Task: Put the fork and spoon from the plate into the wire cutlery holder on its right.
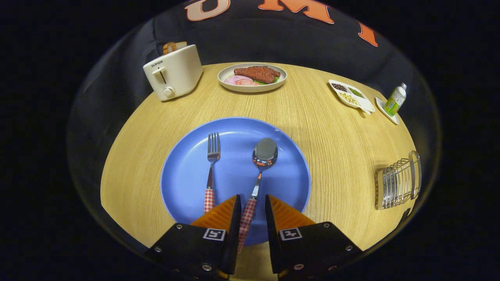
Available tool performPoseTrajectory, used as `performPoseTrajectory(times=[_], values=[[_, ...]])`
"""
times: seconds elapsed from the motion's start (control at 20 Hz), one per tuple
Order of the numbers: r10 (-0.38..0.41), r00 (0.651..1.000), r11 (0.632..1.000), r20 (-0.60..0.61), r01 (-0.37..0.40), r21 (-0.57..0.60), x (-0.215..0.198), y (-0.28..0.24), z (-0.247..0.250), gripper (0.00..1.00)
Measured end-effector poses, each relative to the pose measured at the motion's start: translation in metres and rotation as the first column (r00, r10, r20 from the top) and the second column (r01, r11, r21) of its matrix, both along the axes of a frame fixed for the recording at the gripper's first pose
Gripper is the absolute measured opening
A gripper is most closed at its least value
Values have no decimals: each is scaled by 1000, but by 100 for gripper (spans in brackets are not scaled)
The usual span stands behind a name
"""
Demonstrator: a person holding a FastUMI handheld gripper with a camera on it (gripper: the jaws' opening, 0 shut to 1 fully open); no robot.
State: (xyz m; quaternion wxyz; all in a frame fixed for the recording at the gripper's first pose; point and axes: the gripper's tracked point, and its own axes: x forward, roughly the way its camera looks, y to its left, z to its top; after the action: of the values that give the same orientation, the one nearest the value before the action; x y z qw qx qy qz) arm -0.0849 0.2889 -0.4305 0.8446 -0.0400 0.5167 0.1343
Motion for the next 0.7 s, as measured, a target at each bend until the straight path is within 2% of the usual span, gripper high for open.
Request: performPoseTrajectory(times=[0.2,0.25,0.35,0.5,0.7], values=[[-27,1000,999,14,27,26,8,-3,-5,24],[-30,999,999,26,30,22,10,-6,-6,16],[-25,999,999,28,24,22,11,-9,-5,10],[-20,999,999,31,19,38,10,-11,2,8],[8,996,997,94,-15,73,16,-17,33,8]])
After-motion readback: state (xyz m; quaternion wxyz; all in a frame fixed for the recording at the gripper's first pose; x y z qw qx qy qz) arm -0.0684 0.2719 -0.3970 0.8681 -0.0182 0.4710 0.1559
